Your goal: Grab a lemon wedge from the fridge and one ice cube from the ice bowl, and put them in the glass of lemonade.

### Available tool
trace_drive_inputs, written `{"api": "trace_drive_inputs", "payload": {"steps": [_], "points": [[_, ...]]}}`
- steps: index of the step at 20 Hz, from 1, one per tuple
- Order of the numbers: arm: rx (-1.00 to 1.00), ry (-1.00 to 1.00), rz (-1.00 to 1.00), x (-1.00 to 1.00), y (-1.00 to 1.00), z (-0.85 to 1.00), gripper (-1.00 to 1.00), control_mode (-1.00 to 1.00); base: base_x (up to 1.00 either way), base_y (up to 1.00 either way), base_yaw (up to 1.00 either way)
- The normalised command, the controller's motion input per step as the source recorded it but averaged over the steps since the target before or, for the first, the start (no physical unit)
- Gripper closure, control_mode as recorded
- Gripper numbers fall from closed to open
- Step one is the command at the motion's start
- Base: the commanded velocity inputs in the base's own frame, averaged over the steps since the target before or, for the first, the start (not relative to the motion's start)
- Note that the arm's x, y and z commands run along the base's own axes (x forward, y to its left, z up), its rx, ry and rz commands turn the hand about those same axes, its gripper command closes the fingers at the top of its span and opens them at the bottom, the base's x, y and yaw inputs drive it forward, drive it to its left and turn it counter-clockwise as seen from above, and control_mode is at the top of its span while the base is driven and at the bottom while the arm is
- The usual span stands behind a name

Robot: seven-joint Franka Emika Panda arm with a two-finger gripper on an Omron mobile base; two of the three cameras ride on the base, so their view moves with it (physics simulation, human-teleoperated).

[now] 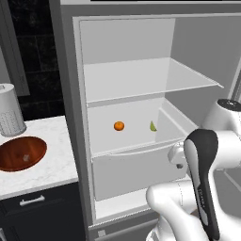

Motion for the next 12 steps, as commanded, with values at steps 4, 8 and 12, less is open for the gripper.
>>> {"api": "trace_drive_inputs", "payload": {"steps": [4,8,12], "points": [[0.00,-0.06,0.00,0.08,0.00,0.00,-1.00,-1.00,0.00,0.00,0.00],[-0.02,-0.24,0.00,0.14,0.00,-0.04,-1.00,-1.00,0.00,0.00,0.00],[-0.09,-0.37,0.00,0.15,-0.02,-0.18,-1.00,-1.00,0.00,0.00,0.00]]}}
